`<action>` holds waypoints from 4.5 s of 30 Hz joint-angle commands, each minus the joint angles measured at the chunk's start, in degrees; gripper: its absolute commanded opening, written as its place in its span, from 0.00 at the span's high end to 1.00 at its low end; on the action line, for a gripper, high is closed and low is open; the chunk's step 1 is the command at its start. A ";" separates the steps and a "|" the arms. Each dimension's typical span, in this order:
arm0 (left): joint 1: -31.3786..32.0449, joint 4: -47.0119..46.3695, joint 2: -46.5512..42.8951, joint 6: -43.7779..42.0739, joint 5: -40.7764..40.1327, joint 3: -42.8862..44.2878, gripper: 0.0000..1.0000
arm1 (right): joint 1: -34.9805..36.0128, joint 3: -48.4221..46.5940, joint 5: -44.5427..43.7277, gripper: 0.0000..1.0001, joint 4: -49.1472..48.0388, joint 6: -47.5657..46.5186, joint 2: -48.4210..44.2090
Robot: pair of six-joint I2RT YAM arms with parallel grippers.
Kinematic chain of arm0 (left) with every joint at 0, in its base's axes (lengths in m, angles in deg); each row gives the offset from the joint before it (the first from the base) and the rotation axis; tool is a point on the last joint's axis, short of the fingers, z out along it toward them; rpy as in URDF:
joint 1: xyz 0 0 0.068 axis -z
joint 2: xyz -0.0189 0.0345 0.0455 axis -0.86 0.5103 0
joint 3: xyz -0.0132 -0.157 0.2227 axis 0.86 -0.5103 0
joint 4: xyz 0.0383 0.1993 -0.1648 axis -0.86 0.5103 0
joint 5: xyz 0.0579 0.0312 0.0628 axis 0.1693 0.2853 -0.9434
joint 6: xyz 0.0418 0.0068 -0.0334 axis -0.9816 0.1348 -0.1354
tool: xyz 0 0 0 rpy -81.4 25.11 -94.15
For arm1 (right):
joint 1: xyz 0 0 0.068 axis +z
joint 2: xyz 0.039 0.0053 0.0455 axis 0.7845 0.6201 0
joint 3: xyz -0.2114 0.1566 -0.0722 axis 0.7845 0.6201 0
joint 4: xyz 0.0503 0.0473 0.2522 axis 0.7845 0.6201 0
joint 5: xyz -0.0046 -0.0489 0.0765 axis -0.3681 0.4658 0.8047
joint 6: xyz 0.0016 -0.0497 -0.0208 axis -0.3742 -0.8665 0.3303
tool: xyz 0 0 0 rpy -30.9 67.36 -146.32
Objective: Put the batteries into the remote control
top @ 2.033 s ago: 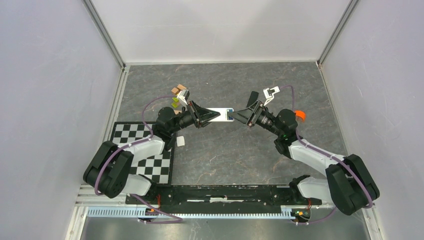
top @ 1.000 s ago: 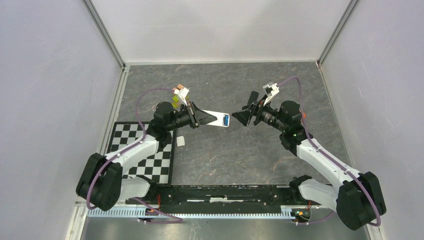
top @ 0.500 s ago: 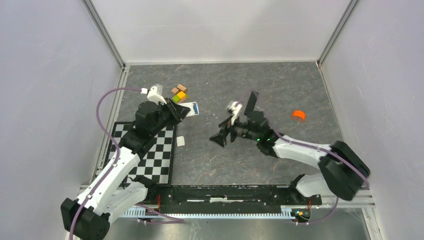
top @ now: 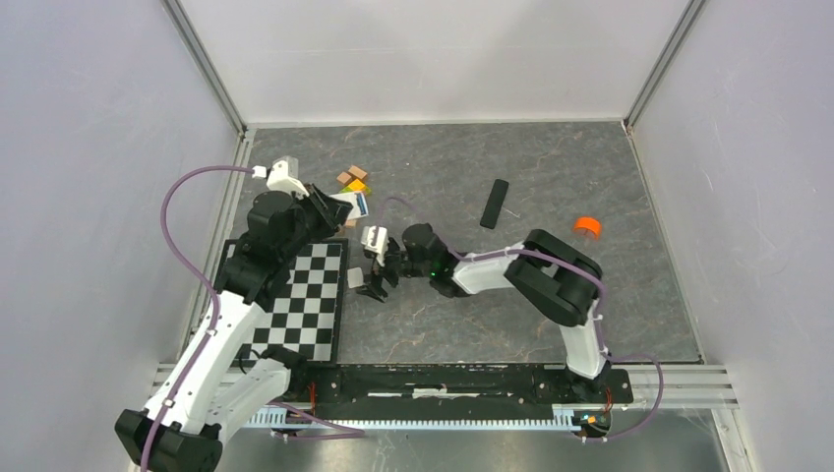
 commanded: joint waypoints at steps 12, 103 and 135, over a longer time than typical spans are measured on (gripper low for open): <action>-16.66 0.07 6.96 0.31 21.74 4.58 0.98 | 1.11 -16.17 -1.48 0.02 12.48 -8.57 12.62; -14.58 1.37 16.97 -11.58 44.94 2.96 0.98 | -12.57 1.72 2.41 0.31 59.07 -37.24 -9.14; -0.31 -20.66 20.72 7.62 31.06 -12.25 0.98 | -12.70 9.69 -2.24 0.56 49.42 -29.55 -19.87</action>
